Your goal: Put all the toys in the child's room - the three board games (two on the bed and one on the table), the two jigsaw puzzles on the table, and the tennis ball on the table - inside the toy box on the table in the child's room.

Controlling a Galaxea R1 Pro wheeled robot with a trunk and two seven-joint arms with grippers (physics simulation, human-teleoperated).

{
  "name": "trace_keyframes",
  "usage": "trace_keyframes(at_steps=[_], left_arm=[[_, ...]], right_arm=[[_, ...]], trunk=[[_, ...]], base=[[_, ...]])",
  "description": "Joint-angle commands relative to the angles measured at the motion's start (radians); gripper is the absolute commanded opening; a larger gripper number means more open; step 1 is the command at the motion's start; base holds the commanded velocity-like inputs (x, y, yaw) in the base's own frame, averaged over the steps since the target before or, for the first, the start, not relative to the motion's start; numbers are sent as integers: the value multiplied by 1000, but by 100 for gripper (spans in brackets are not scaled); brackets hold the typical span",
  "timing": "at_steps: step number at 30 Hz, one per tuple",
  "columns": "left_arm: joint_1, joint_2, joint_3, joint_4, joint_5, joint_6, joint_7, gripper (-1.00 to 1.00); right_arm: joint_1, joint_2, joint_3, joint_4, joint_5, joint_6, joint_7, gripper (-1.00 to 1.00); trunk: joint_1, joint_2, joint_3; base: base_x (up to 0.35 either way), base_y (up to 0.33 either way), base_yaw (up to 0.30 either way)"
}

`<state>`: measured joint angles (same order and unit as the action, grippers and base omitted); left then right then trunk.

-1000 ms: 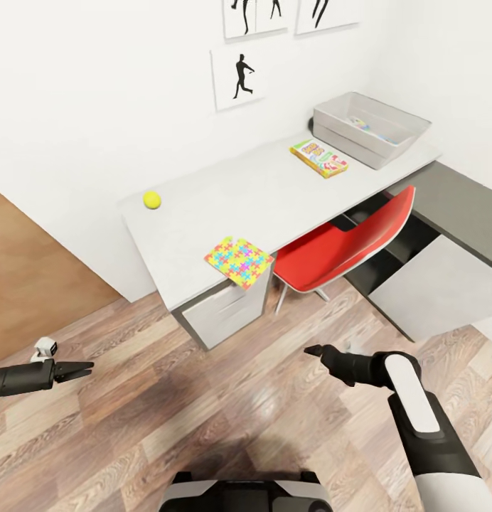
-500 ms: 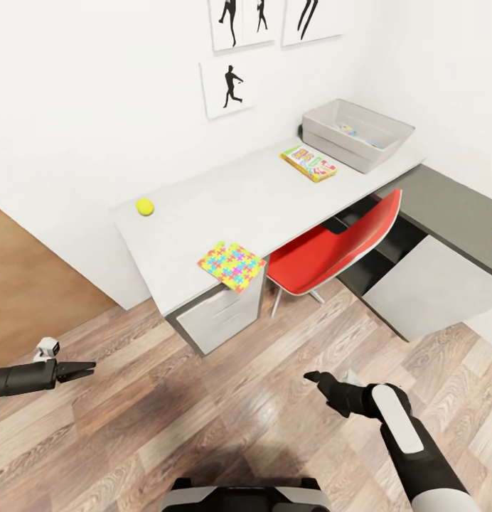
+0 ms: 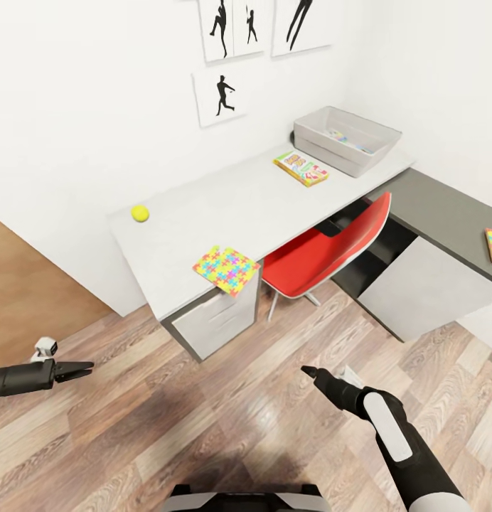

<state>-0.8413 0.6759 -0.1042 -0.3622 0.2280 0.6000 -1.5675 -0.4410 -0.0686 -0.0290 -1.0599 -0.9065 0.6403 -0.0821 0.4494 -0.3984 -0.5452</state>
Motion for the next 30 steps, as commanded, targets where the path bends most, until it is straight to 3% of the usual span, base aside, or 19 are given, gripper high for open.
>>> trace_keyframes(at_steps=[1, 15, 30], left_arm=[[-1, 1, -9, 0, 7, 11, -3, 100], [-1, -3, -11, 0, 6, 10, -3, 100], [-1, -8, -9, 0, 7, 12, -3, 100]], right_arm=[[0, 0, 0, -2, -10, 4, -8, 100], [2, 2, -7, -3, -14, -2, -7, 100], [2, 1, -7, -6, -10, -2, -5, 100]], trunk=[[1, -2, 0], [1, -2, 12], [1, -2, 32]], base=[[0, 0, -77], [-7, 0, -43], [-155, 0, -1]])
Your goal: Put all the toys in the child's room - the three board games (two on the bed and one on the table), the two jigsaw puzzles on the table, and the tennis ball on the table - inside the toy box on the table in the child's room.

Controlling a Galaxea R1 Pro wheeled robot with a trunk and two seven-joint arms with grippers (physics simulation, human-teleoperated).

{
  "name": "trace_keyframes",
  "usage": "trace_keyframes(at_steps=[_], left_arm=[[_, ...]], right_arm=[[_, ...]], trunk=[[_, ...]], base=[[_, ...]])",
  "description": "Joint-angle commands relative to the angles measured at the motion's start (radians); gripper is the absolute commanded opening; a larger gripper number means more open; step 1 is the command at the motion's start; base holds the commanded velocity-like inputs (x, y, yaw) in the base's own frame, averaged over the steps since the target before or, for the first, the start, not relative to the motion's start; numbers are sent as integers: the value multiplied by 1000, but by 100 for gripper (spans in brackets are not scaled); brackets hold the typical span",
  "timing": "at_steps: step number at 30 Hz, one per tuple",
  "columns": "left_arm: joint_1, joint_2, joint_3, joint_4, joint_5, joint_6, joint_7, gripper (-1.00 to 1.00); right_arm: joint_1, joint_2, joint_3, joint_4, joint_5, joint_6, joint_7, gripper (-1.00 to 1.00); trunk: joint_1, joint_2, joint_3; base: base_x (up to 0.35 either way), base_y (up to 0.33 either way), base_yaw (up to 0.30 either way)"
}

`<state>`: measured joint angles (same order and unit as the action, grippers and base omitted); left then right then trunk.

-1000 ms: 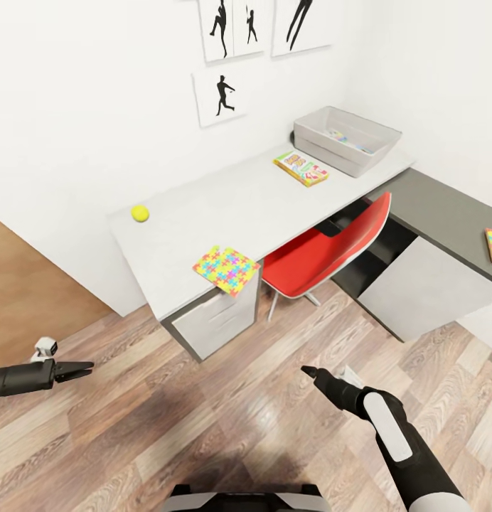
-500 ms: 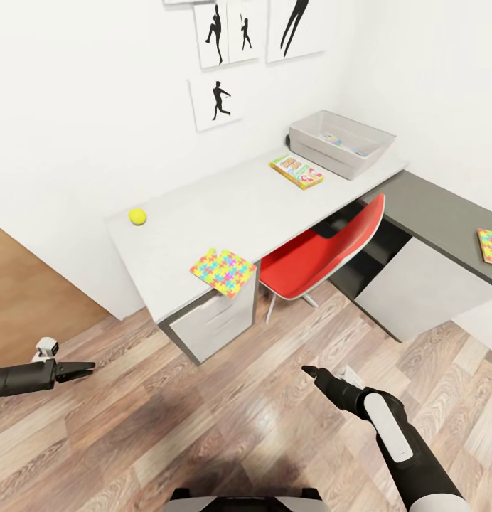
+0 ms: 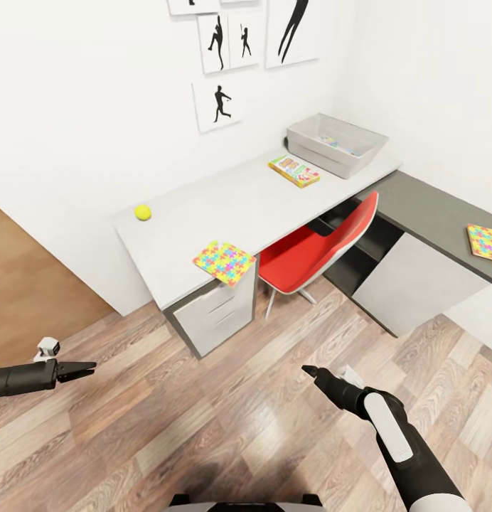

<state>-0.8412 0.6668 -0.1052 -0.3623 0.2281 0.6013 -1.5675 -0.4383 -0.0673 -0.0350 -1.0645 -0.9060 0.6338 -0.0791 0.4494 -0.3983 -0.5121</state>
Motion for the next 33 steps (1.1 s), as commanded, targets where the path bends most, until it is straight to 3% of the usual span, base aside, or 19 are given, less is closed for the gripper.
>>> trace_keyframes(at_steps=[1, 33], left_arm=[[-1, 1, -9, 0, 7, 11, -3, 100], [-1, 2, -7, 0, 7, 12, -3, 100]], right_arm=[[0, 0, -1, -2, -10, 4, -8, 100], [0, 1, 0, -8, -16, 9, -10, 100]], trunk=[[1, -2, 0], [1, -2, 53]], base=[[-26, 0, 12], [-2, 0, 76]])
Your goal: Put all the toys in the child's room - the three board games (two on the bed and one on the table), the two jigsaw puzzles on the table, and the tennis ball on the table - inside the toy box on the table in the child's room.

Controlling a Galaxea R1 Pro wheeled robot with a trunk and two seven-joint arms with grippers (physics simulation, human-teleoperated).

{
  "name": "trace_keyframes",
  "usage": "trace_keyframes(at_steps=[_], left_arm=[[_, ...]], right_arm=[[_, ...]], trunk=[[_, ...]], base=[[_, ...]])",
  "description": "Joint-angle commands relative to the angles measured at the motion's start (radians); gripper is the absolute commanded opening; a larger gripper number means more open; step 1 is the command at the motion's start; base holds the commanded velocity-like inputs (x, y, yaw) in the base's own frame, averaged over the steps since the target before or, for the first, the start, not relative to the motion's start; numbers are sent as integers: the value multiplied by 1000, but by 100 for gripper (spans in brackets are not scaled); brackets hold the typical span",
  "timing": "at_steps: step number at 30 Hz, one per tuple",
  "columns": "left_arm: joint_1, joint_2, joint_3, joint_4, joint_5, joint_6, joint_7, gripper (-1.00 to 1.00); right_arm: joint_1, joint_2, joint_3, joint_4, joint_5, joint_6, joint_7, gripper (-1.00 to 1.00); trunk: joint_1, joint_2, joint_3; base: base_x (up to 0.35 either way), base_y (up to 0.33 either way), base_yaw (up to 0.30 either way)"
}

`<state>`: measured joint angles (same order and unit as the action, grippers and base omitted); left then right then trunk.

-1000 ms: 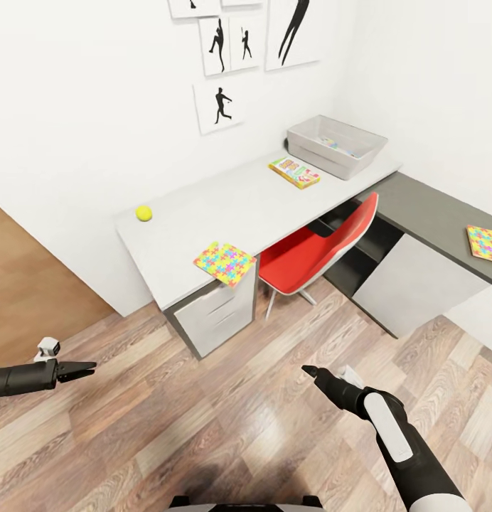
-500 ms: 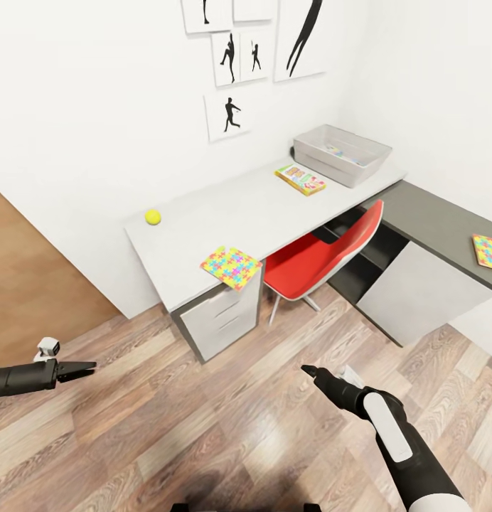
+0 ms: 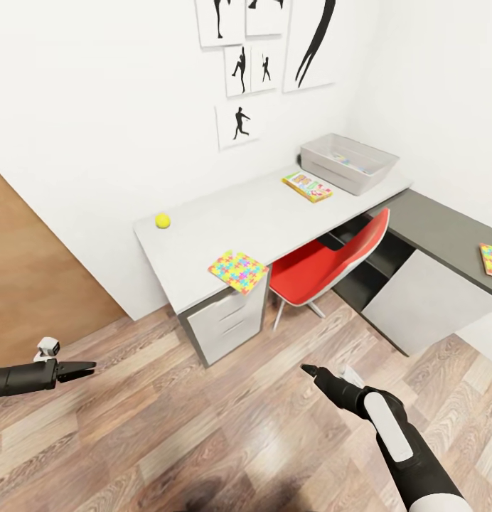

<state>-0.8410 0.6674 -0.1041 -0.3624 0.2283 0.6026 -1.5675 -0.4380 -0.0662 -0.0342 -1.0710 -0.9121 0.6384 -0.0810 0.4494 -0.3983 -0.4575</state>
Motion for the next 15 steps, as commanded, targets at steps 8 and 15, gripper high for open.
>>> trace_keyframes(at_steps=[8, 15], left_arm=[[-1, 0, -9, 0, 6, 11, -3, 100], [-1, 1, -8, 0, 6, 11, -3, 100]], right_arm=[[0, 0, -1, -2, -11, 0, -8, 100], [-1, 0, 0, -1, -11, 0, -7, 100]], trunk=[[1, -2, 11], [1, -2, 15]], base=[[0, 0, 76], [0, 0, 18]])
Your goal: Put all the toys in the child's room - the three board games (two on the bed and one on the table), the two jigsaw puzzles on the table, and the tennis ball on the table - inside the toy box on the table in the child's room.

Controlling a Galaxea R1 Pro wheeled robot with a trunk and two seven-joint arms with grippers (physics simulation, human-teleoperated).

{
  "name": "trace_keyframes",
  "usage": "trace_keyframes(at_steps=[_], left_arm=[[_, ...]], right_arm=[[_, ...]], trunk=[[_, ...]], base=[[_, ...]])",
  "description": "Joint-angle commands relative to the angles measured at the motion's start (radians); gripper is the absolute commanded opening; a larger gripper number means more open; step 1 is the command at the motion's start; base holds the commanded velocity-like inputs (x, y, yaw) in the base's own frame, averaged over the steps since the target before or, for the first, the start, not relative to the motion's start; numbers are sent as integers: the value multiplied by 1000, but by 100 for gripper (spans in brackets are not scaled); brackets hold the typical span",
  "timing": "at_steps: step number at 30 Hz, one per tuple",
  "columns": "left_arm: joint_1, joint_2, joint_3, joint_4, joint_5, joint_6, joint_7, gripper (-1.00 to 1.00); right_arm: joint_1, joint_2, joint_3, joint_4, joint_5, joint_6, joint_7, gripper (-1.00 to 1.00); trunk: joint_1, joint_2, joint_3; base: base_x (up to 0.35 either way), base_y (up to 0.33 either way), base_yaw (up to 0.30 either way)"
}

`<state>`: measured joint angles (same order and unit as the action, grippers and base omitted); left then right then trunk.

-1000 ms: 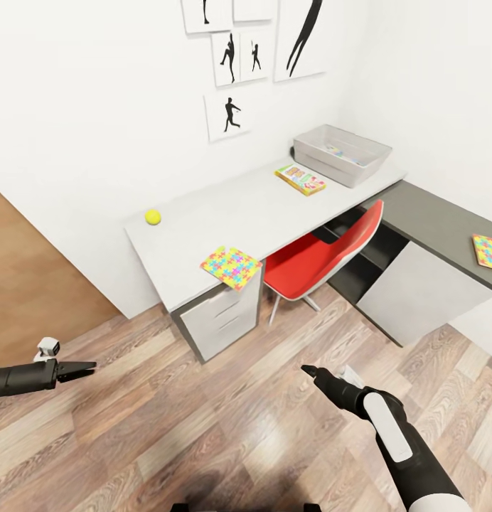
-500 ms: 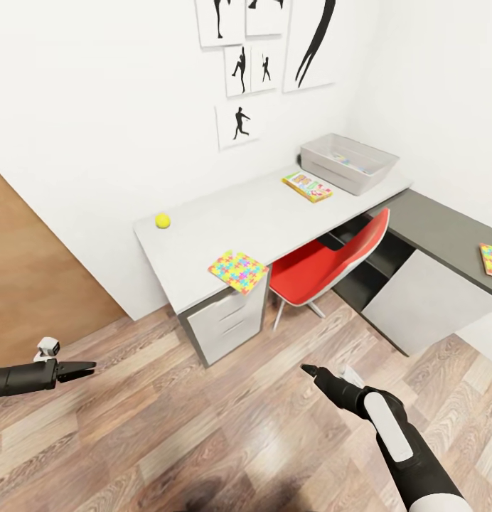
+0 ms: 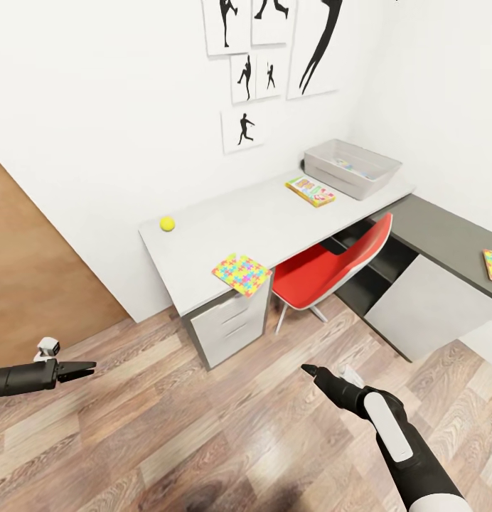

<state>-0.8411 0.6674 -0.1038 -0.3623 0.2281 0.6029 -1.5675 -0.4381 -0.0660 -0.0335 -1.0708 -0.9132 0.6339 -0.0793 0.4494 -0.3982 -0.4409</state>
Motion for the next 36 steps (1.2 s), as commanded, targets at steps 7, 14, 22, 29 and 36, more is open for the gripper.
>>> trace_keyframes(at_steps=[7, 14, 22, 29, 36], left_arm=[[-1, 0, -9, 0, 7, 11, -3, 100], [-1, 0, -8, 0, 7, 11, -3, 100], [-1, 0, -8, 0, 7, 11, -3, 100], [-1, 0, -8, 0, 7, 11, -3, 100], [-1, 0, -8, 0, 7, 10, -3, 100]], right_arm=[[0, 0, 0, -1, -10, 4, -7, 100], [0, 0, 0, -1, -10, 3, -7, 100], [0, 0, 0, 0, -10, 3, -7, 100], [0, 0, 0, 3, -10, 3, -7, 100], [0, 0, 0, 3, -10, 3, -7, 100]], trunk=[[1, -2, 8], [1, -2, 19], [1, -2, 33], [1, -2, 44], [1, -2, 56]], base=[[0, 0, 2], [0, 0, 0], [18, -18, 0], [23, -22, 0], [3, -3, 0]])
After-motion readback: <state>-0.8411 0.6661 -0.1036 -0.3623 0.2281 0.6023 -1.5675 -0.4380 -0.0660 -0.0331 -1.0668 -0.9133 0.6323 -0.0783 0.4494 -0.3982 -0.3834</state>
